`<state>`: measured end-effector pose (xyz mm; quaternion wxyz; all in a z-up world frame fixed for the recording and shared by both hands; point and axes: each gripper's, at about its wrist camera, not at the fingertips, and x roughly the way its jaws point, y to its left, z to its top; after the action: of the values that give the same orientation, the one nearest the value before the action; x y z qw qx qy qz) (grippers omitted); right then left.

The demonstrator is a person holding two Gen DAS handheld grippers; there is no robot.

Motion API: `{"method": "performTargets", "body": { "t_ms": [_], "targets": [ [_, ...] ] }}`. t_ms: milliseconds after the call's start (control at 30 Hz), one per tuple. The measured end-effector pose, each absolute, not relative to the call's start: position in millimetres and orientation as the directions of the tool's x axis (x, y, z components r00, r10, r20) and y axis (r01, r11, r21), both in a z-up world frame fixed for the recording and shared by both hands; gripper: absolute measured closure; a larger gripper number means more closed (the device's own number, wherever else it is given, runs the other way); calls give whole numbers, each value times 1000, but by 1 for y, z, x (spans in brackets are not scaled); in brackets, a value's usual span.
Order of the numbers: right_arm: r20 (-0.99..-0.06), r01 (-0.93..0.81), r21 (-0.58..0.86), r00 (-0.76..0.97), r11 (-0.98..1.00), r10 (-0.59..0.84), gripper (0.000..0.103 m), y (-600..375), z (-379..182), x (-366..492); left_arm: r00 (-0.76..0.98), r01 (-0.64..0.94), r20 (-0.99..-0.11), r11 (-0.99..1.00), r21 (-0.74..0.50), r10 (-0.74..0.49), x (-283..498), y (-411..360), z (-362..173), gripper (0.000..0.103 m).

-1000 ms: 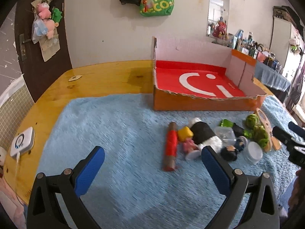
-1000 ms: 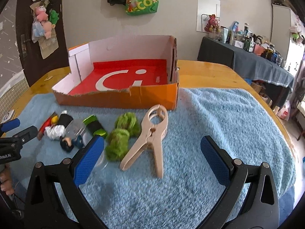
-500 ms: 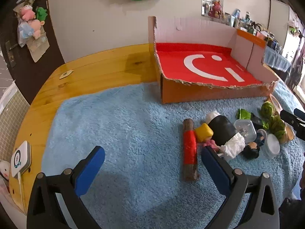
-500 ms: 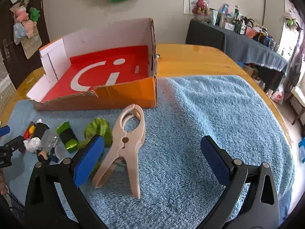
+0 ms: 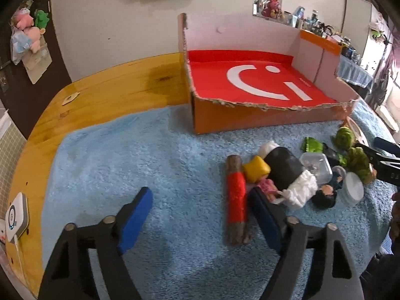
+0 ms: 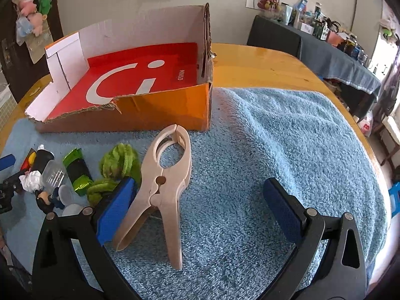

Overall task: Organize objects
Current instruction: 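Grasp the red cylinder with the left tool while the right tool grasps the beige clamp, then carry the red cylinder and beige clamp with both tools into the red box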

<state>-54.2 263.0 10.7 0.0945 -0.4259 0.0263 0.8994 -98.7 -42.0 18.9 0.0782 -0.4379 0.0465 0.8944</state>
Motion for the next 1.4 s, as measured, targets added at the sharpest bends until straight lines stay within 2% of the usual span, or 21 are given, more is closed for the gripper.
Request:
{"method": "performTargets", "body": {
  "t_ms": [300, 367, 467, 600, 667, 700, 833, 1167, 1400],
  "targets": [
    [-772, -100, 52, -635, -994, 24, 40, 256, 12, -52, -607, -205, -782, -979, -17, 140, -93, -37, 21, 46],
    [-768, -81, 77, -641, -994, -7, 53, 255, 13, -51, -606, -212, -782, -977, -20, 148, -92, -35, 21, 53],
    [-764, -55, 92, -644, -994, -35, 62, 252, 13, -50, -606, -212, -782, -977, -16, 144, -90, -32, 21, 60],
    [-758, -45, 100, -651, -994, -47, 64, 253, 14, -48, -611, -206, -777, -978, -26, 149, -87, -32, 22, 73],
    [-754, -42, 114, -654, -993, -59, 66, 255, 15, -47, -610, -207, -775, -977, -43, 164, -86, -33, 23, 87],
    [-751, -40, 116, -657, -992, -62, 66, 255, 15, -46, -610, -208, -774, -977, -51, 171, -85, -33, 23, 89],
    [-740, -36, 102, -670, -994, -51, 70, 253, 19, -44, -622, -207, -768, -978, -23, 150, -82, -29, 25, 89],
    [-725, -40, 110, -687, -993, -53, 70, 260, 30, -40, -664, -207, -727, -977, -45, 174, -73, -30, 46, 89],
    [-683, -19, 102, -728, -995, -57, 70, 257, 57, -36, -705, -206, -685, -977, -50, 184, -70, -33, 68, 89]
  ]
}}
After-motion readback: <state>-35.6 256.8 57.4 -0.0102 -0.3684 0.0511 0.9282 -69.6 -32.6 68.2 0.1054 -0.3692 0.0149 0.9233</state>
